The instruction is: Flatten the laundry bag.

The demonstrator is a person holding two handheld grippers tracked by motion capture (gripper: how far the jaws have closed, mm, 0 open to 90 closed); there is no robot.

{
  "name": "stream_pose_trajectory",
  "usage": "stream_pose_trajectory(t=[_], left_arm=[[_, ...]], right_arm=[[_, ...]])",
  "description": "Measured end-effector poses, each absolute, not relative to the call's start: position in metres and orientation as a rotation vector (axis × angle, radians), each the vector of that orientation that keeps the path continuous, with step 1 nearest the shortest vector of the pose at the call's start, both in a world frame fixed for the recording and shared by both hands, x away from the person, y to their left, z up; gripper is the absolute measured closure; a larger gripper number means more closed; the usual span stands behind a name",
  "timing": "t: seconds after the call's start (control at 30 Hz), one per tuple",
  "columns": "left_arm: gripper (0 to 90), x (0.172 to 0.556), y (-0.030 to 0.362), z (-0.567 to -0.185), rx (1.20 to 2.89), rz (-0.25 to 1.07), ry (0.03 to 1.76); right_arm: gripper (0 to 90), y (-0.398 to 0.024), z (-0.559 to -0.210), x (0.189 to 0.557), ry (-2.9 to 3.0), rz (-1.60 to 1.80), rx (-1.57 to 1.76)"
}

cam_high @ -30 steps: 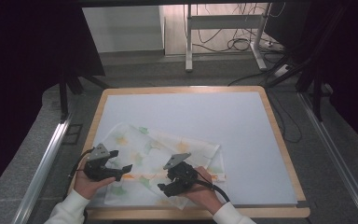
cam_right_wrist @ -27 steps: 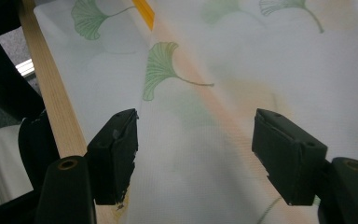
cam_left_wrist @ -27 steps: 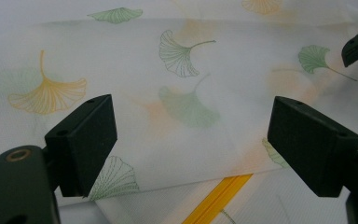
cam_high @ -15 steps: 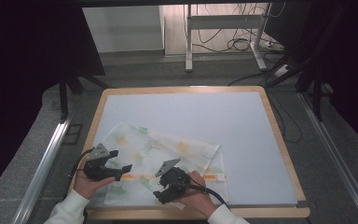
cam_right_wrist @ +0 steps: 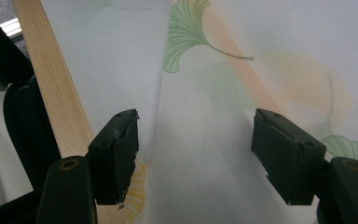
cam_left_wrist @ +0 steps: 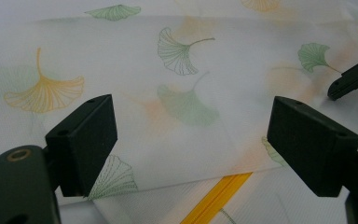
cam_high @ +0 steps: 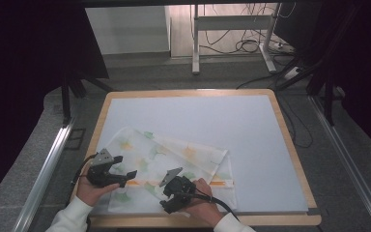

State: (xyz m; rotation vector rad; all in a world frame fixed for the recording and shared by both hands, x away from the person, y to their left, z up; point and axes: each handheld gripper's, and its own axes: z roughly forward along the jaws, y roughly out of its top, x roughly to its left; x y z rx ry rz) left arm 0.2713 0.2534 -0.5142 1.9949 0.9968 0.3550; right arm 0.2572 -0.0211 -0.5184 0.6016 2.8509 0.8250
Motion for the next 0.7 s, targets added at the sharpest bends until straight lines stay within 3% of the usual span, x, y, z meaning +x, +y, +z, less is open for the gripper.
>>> stream_pose_trajectory(t=[0.23, 0.7], left_arm=[[15.8, 0.2713, 0.2532, -0.5143, 1.996, 0.355, 0.997], [15.8, 0.2712, 0.2532, -0.5142, 1.998, 0.354, 0.992]], right_arm=[[38.6, -0.0207, -0.5206, 0.2557, 2.827, 0.787, 0.589], [79.9, -0.0302, -0.5186, 0.2645, 2.785, 0.82, 0.664]])
